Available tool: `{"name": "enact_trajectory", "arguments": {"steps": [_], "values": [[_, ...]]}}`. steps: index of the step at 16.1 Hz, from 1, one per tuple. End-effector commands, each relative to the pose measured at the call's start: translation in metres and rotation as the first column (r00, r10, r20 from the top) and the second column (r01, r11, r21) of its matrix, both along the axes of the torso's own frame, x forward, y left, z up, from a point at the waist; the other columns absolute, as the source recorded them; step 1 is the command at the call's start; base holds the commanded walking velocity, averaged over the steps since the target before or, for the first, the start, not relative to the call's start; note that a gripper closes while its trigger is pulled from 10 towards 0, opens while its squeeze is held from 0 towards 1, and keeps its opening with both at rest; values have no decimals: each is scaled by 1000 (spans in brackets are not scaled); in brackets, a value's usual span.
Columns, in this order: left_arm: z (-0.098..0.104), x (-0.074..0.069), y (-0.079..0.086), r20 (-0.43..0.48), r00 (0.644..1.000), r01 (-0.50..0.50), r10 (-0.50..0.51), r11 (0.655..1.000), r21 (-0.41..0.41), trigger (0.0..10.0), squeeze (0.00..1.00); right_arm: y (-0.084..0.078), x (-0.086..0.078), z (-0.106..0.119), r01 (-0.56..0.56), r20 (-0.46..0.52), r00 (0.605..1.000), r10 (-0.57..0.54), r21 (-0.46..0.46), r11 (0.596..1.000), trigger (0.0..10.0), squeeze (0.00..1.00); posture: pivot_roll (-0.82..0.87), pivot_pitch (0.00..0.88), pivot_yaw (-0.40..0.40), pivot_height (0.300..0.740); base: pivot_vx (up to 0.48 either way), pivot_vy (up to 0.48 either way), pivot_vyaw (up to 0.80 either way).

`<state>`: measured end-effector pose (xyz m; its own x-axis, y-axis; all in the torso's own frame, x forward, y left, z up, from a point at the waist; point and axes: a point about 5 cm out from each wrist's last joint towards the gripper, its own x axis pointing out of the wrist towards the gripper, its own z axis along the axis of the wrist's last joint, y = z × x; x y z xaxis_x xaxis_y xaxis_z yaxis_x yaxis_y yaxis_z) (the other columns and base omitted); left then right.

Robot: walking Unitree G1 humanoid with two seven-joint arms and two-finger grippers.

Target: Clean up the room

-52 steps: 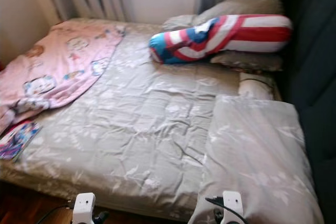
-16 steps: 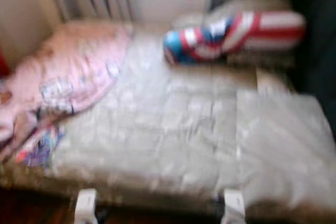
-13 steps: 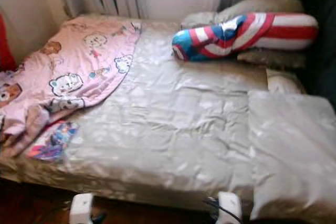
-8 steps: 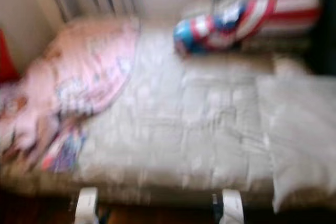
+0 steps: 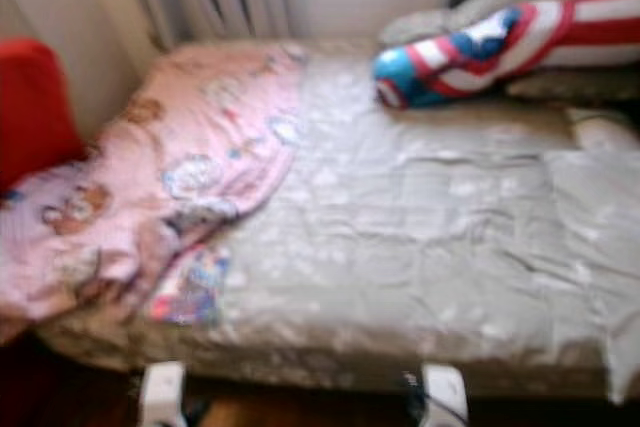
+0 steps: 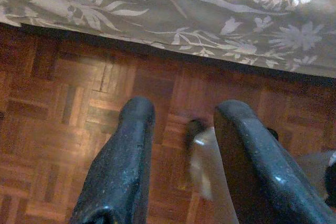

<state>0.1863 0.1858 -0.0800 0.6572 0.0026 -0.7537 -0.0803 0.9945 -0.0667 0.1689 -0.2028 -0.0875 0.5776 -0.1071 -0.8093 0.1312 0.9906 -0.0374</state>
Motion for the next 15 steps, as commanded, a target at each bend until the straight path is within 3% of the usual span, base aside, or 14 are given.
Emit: {"name": "enact_trajectory", "arguments": {"steps": [1,10,15], "values": [[1,-1,9,-8,1000,-5,5,1000,22,10000,0,7,4,1,-16,10,1000,15,10,1000,10000,0,14,85,9,740,0,476,0],[2,1,10,2,1000,-15,15,1000,25,10000,0,9,3,0,-23,12,1000,23,16,1000,10000,0,16,89,6,740,0,474,0],[1,-1,10,-4,1000,-16,16,1000,24,10000,0,0,-5,-2,-20,-14,1000,20,11,1000,10000,0,16,89,4,740,0,468,0]]}}
